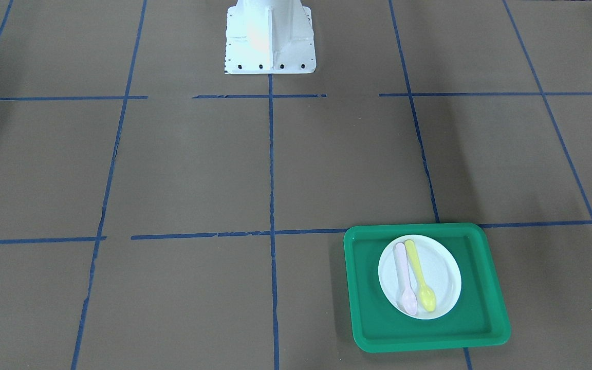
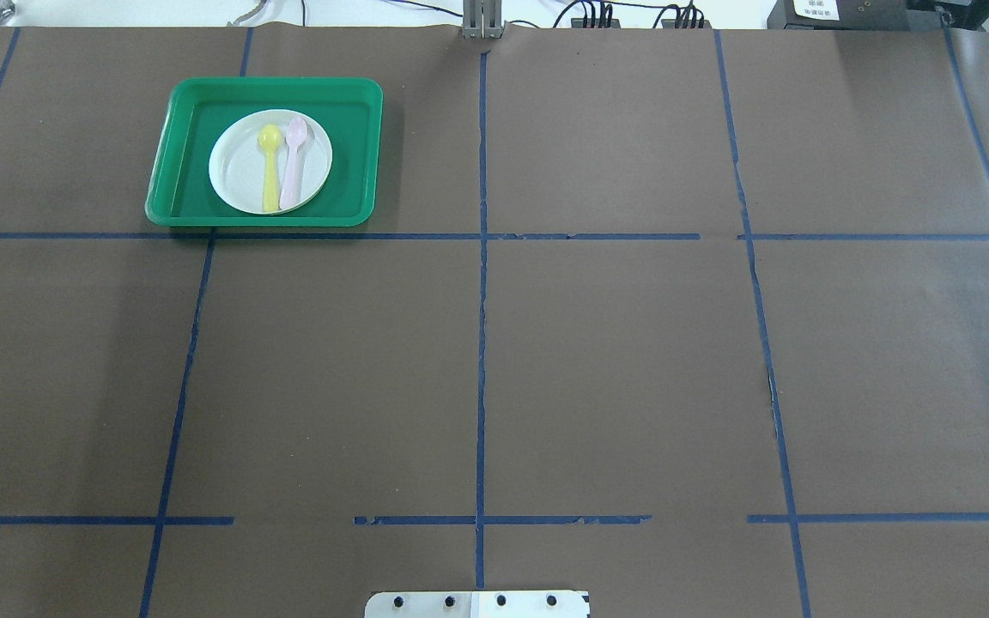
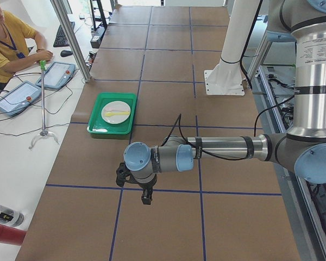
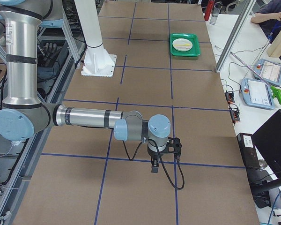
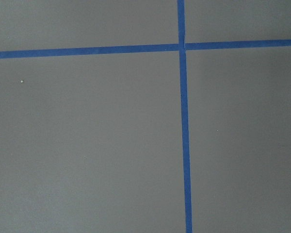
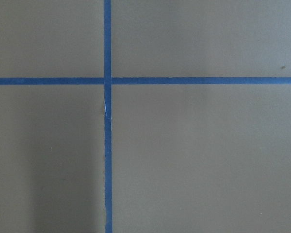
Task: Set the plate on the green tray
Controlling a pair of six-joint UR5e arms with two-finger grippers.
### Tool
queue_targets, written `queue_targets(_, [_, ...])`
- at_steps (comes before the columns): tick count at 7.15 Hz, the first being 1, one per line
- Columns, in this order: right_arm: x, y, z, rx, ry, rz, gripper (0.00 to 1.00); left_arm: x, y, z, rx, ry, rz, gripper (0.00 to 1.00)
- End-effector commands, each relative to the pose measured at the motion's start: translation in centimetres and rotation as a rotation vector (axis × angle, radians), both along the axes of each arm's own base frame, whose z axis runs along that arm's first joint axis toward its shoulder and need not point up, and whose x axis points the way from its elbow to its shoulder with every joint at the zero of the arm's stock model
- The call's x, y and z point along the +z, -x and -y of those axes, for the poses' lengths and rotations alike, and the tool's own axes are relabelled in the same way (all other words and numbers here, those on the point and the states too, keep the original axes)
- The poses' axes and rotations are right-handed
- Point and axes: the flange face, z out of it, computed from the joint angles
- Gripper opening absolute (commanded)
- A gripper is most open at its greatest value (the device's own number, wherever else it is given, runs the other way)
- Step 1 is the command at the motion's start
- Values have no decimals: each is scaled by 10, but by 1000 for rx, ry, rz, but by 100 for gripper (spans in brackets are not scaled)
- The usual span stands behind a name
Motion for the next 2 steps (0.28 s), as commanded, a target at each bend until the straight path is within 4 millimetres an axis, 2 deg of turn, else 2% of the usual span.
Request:
queue_targets(1, [0,0,0,0,0,0,100,1,0,0,0,0,-3,100])
queue_targets(2, [0,0,0,0,0,0,100,2,0,0,-1,2,-3,100])
